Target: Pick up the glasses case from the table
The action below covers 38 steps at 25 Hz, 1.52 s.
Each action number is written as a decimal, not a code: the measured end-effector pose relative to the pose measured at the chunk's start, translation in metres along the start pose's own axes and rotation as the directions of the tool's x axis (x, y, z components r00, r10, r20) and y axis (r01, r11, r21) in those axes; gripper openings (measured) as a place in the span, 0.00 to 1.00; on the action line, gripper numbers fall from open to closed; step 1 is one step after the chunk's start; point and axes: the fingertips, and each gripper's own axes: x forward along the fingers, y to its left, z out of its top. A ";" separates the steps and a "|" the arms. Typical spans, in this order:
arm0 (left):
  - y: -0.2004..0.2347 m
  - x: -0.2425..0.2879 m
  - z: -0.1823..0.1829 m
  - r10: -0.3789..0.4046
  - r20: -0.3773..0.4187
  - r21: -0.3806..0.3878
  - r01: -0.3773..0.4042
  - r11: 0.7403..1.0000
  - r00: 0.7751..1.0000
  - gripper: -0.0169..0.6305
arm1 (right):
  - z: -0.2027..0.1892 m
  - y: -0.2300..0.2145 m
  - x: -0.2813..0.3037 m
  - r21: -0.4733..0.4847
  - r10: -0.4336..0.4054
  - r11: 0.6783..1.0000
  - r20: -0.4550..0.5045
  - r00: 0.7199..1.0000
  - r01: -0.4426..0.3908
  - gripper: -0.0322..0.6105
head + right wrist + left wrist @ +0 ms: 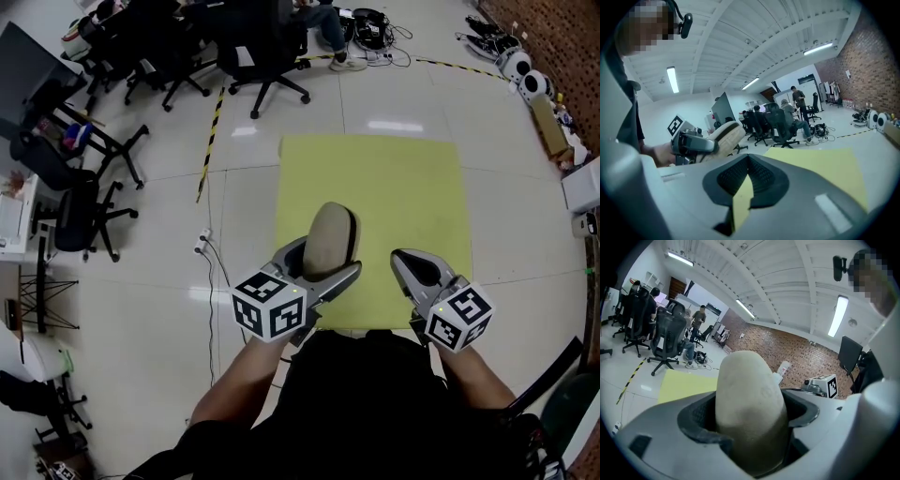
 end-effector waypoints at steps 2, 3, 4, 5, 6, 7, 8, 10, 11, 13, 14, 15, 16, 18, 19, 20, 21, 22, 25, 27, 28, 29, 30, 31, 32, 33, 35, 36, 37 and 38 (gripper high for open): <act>-0.002 -0.011 0.008 -0.014 0.016 0.019 0.014 1.000 1.000 0.66 | 0.000 0.006 0.001 -0.003 -0.013 1.000 0.006 1.000 0.013 0.05; -0.002 -0.015 0.012 -0.020 0.024 0.030 0.019 0.999 1.000 0.66 | -0.001 0.009 0.002 -0.004 -0.022 1.000 0.010 1.000 0.022 0.05; -0.002 -0.018 0.016 -0.026 0.031 0.039 0.025 0.999 0.999 0.66 | -0.001 0.011 0.002 -0.003 -0.031 1.000 0.014 0.999 0.031 0.05; -0.001 -0.022 0.020 -0.032 0.037 0.047 0.030 0.998 0.999 0.66 | -0.001 0.014 0.002 -0.001 -0.040 0.999 0.018 0.999 0.040 0.05; -0.002 -0.024 0.024 -0.038 0.043 0.052 0.036 0.998 0.998 0.66 | -0.001 0.016 0.002 0.002 -0.049 0.999 0.023 0.999 0.049 0.05; -0.002 -0.028 0.027 -0.043 0.050 0.053 0.040 0.998 0.998 0.66 | -0.001 0.019 0.002 0.006 -0.058 0.998 0.028 0.998 0.058 0.05; -0.002 -0.031 0.029 -0.046 0.056 0.051 0.043 0.998 0.997 0.66 | -0.001 0.022 0.001 0.011 -0.067 0.998 0.034 0.997 0.066 0.05; -0.002 -0.038 0.028 -0.047 0.062 0.047 0.044 0.998 0.997 0.66 | -0.002 0.029 -0.001 0.023 -0.084 0.996 0.047 0.995 0.083 0.05; -0.002 -0.040 0.026 -0.049 0.060 0.047 0.046 0.998 0.997 0.66 | -0.003 0.032 -0.002 0.029 -0.093 0.995 0.054 0.994 0.092 0.05; -0.004 -0.042 0.020 -0.061 0.043 0.056 0.059 0.997 0.997 0.66 | -0.005 0.039 -0.006 0.036 -0.107 0.994 0.070 0.992 0.105 0.05; -0.006 -0.041 0.017 -0.071 0.033 0.064 0.068 0.996 0.997 0.66 | -0.006 0.042 -0.008 0.036 -0.111 0.993 0.080 0.991 0.109 0.05; -0.008 -0.041 0.015 -0.079 0.025 0.073 0.077 0.994 0.997 0.66 | -0.007 0.046 -0.011 0.033 -0.112 0.993 0.086 0.990 0.110 0.05; -0.010 -0.041 0.014 -0.086 0.020 0.081 0.084 0.993 0.996 0.66 | -0.008 0.049 -0.013 0.029 -0.111 0.994 0.089 0.990 0.109 0.05; -0.015 -0.042 0.012 -0.091 0.024 0.090 0.088 0.992 0.996 0.66 | -0.012 0.052 -0.017 0.024 -0.108 0.994 0.088 0.990 0.107 0.05; -0.018 -0.043 0.012 -0.090 0.032 0.090 0.087 0.992 0.995 0.66 | -0.011 0.053 -0.020 0.022 -0.106 0.994 0.091 0.990 0.104 0.05; -0.021 -0.044 0.011 -0.088 0.040 0.089 0.084 0.992 0.995 0.66 | -0.009 0.053 -0.022 0.018 -0.100 0.995 0.097 0.990 0.099 0.05; -0.024 -0.046 0.010 -0.084 0.048 0.087 0.079 0.993 0.995 0.66 | -0.006 0.055 -0.023 0.015 -0.090 0.996 0.106 0.990 0.089 0.05; -0.027 -0.048 0.008 -0.078 0.052 0.085 0.073 0.994 0.996 0.66 | -0.002 0.057 -0.024 0.015 -0.075 0.997 0.116 0.990 0.074 0.05; -0.031 -0.054 0.000 -0.046 0.057 0.078 0.042 0.996 0.997 0.66 | 0.005 0.066 -0.028 0.037 -0.013 0.999 0.147 0.989 0.008 0.05; -0.034 -0.058 -0.003 -0.020 0.068 0.069 0.015 0.998 0.998 0.66 | 0.007 0.070 -0.034 0.038 0.016 0.999 0.156 0.988 -0.022 0.05; -0.037 -0.061 -0.002 -0.009 0.077 0.065 0.004 0.998 0.997 0.66 | 0.008 0.070 -0.039 0.034 0.023 0.999 0.158 0.987 -0.029 0.05; -0.041 -0.063 -0.001 -0.002 0.086 0.063 -0.004 0.998 0.996 0.66 | 0.009 0.071 -0.045 0.030 0.026 0.999 0.160 0.987 -0.032 0.05; -0.047 -0.064 0.000 0.003 0.095 0.064 -0.009 0.998 0.995 0.66 | 0.009 0.070 -0.052 0.025 0.027 0.999 0.161 0.987 -0.031 0.05; -0.053 -0.064 0.000 0.007 0.102 0.067 -0.013 0.998 0.995 0.66 | 0.008 0.070 -0.061 0.021 0.025 0.999 0.159 0.987 -0.029 0.05; -0.060 -0.063 -0.001 0.009 0.107 0.070 -0.016 0.997 0.994 0.66 | 0.005 0.068 -0.070 0.017 0.023 1.000 0.156 0.987 -0.026 0.05; -0.067 -0.061 -0.003 0.011 0.111 0.073 -0.019 0.997 0.994 0.66 | 0.001 0.067 -0.080 0.014 0.021 1.000 0.152 0.988 -0.023 0.05; -0.085 -0.053 -0.009 0.013 0.114 0.076 -0.022 0.997 0.993 0.66 | -0.009 0.061 -0.103 0.024 0.015 1.000 0.146 0.989 -0.019 0.05; -0.096 -0.049 -0.012 0.010 0.114 0.077 -0.019 0.997 0.993 0.66 | -0.013 0.058 -0.115 0.039 0.014 0.999 0.148 0.989 -0.020 0.05; -0.107 -0.045 -0.017 0.006 0.113 0.077 -0.015 0.997 0.994 0.66 | -0.017 0.055 -0.126 0.060 0.014 0.998 0.153 0.988 -0.023 0.05; -0.118 -0.041 -0.021 0.000 0.109 0.080 -0.009 0.997 0.994 0.66 | -0.020 0.052 -0.136 0.080 0.016 0.996 0.159 0.987 -0.029 0.05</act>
